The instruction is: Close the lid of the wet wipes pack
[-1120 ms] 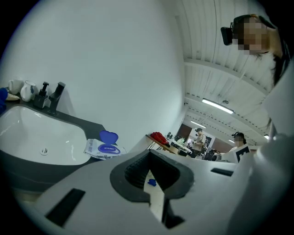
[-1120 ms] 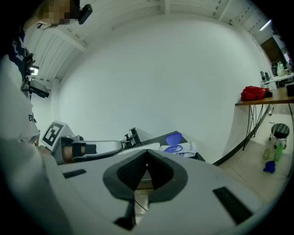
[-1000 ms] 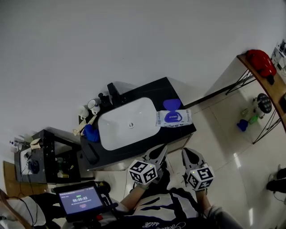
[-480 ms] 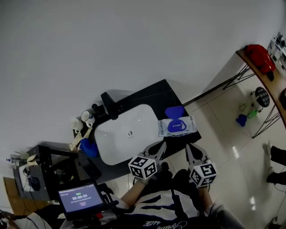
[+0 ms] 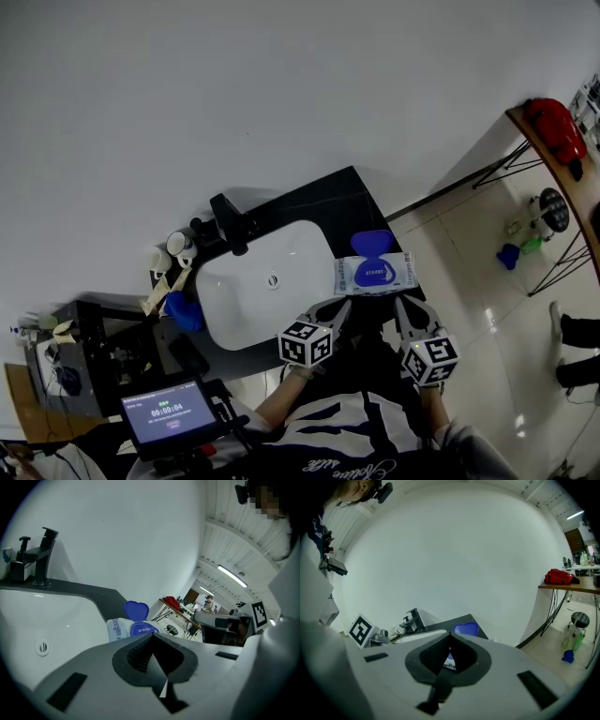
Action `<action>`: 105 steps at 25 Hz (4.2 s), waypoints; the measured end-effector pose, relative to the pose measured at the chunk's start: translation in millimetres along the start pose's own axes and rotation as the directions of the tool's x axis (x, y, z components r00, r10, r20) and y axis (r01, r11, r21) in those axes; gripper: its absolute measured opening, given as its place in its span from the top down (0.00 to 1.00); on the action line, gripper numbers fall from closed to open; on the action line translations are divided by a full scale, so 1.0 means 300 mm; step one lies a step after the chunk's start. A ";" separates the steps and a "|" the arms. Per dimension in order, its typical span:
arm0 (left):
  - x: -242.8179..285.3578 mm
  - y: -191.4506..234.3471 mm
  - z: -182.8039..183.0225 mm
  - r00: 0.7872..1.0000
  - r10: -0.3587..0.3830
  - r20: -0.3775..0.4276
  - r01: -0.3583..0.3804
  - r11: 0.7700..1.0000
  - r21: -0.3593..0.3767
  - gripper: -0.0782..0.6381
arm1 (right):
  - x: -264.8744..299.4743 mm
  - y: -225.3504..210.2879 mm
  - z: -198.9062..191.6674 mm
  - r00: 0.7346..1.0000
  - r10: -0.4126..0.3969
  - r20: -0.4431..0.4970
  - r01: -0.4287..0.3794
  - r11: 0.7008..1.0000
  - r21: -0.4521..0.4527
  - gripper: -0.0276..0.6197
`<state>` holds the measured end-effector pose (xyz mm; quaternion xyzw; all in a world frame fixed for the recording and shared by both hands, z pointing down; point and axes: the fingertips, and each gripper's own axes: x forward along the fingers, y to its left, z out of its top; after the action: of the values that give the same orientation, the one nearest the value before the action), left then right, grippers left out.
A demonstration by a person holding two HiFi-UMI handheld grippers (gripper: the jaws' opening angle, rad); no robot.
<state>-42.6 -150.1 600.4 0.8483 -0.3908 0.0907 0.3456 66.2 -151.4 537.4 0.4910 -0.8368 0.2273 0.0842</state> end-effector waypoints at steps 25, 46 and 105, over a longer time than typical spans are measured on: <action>0.243 0.211 -0.082 0.967 0.145 -0.211 -0.186 0.965 -0.185 0.89 | 0.607 -0.424 -0.008 0.911 0.126 -0.392 -0.223 0.951 -0.212 0.96; 0.227 0.197 -0.078 0.971 0.116 -0.208 -0.148 0.979 -0.144 0.89 | 0.359 -0.117 -0.182 0.833 0.262 -0.487 -0.379 0.911 -0.159 0.96; -0.240 -0.473 0.026 0.961 -0.143 0.235 0.136 0.990 0.048 0.89 | -0.396 0.126 -0.184 0.998 0.008 -0.054 -0.006 1.000 0.022 0.96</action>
<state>10.8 -47.3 491.0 0.8838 -0.3672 -0.0301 0.2883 89.0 -17.0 531.7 0.4825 -0.8333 0.2501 0.1007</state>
